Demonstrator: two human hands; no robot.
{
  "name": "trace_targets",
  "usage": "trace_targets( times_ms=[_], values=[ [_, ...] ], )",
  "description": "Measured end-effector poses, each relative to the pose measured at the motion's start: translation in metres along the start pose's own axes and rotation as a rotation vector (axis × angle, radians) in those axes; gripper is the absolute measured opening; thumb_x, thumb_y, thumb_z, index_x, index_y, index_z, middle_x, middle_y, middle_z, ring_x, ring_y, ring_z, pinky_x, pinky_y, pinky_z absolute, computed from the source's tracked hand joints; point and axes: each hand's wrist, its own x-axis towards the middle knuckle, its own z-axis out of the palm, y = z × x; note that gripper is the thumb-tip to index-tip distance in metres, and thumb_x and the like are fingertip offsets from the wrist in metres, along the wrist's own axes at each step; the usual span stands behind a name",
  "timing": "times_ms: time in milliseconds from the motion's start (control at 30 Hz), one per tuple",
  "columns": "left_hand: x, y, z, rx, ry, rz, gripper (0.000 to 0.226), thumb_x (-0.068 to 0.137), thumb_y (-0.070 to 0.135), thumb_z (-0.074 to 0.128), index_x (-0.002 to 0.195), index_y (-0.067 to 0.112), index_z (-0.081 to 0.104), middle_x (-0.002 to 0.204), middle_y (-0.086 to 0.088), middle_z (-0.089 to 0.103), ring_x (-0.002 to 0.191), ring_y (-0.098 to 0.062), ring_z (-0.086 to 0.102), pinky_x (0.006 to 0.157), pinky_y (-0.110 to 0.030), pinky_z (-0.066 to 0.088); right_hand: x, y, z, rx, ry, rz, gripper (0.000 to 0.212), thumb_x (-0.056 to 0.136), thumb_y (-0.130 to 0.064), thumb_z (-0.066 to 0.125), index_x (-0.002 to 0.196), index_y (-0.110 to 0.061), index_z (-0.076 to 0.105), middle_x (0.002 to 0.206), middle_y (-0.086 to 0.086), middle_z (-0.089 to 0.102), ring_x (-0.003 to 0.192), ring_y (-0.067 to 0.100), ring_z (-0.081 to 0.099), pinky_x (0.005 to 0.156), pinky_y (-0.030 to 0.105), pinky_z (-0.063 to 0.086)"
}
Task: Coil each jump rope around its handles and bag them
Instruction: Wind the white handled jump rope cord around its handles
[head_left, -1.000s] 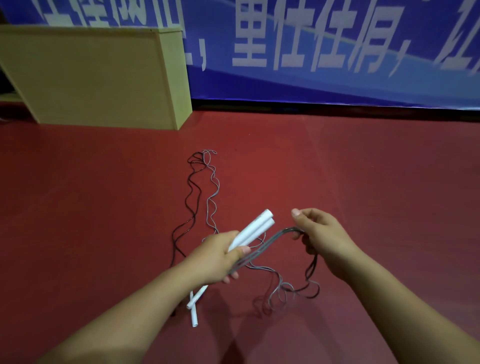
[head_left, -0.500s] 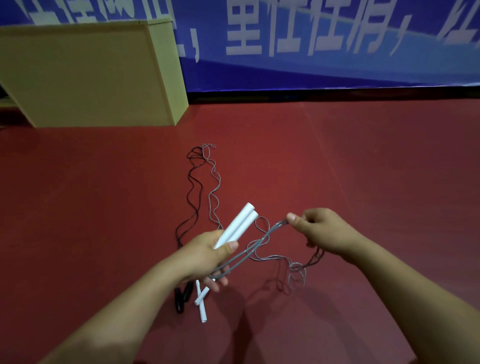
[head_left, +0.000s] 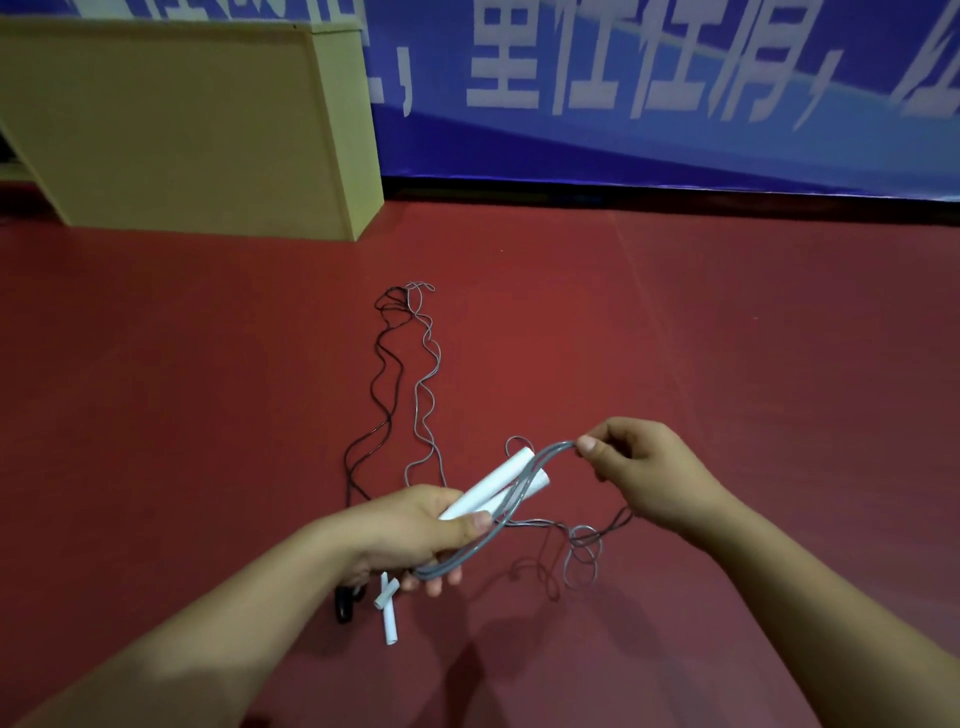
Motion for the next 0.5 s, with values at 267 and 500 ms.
trace_targets(
  times_ms=[267,500],
  values=[
    [-0.005,0.009,-0.001,-0.013,-0.245,0.066,0.032,0.095,0.037,0.059,0.114,0.012,0.065,0.06,0.005,0.059,0.045,-0.007,0.057,0.037,-0.017,0.038,0.005,0.003,0.01,0.052,0.092,-0.029,0.027,0.09,-0.034,0.066,0.066,-0.02,0.063,0.052,-0.009,0.057,0.043,0.001,0.043,0.051,0.024,0.037],
    [-0.003,0.02,0.0,-0.037,-0.045,0.186,0.032,0.099,0.027,0.057,0.104,-0.005,0.056,0.062,0.003,0.061,0.05,-0.01,0.061,0.043,-0.021,0.046,0.008,0.014,0.011,0.095,0.009,0.102,0.031,0.091,-0.031,0.065,0.067,-0.011,0.063,0.046,-0.008,0.052,0.042,0.004,0.041,0.046,0.023,0.033]
  ],
)
